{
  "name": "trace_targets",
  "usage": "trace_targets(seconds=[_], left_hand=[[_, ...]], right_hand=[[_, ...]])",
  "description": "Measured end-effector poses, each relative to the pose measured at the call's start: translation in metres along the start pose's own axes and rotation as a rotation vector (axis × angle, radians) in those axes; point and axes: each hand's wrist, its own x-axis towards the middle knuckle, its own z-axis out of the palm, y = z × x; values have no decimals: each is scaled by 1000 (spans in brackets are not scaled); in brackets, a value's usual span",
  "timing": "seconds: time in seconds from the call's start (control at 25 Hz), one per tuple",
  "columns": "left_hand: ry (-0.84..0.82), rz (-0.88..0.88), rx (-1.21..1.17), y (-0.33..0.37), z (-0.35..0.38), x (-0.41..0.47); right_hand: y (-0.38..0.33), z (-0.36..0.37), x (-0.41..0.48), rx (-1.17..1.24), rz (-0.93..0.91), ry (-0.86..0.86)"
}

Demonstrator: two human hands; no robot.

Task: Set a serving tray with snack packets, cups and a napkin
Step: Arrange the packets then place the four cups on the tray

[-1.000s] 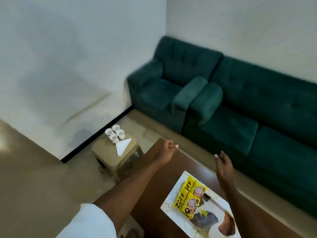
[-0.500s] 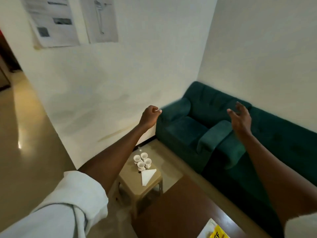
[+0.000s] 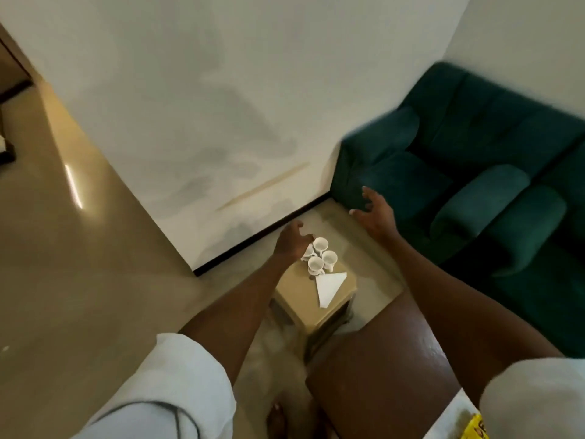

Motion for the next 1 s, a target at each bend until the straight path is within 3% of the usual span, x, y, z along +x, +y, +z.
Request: trace_targets(seconds=[0.16,0.36,0.64,0.84,1.0], left_hand=[[-74,-113,66,-94,43,36],[-115,-112,121,-153,92,100],[-60,-5,240,-180,175,191],[-13,6,397,-195,227,213],[68,-18,433,-196,239,220]], right_hand=[[73,73,18,-120,125,-150],[161,142,54,-237,187,-195],[252,207,138,-543,51,-261],[297,230,170,-603,68,-409],[298,238,174,-567,10,-355]])
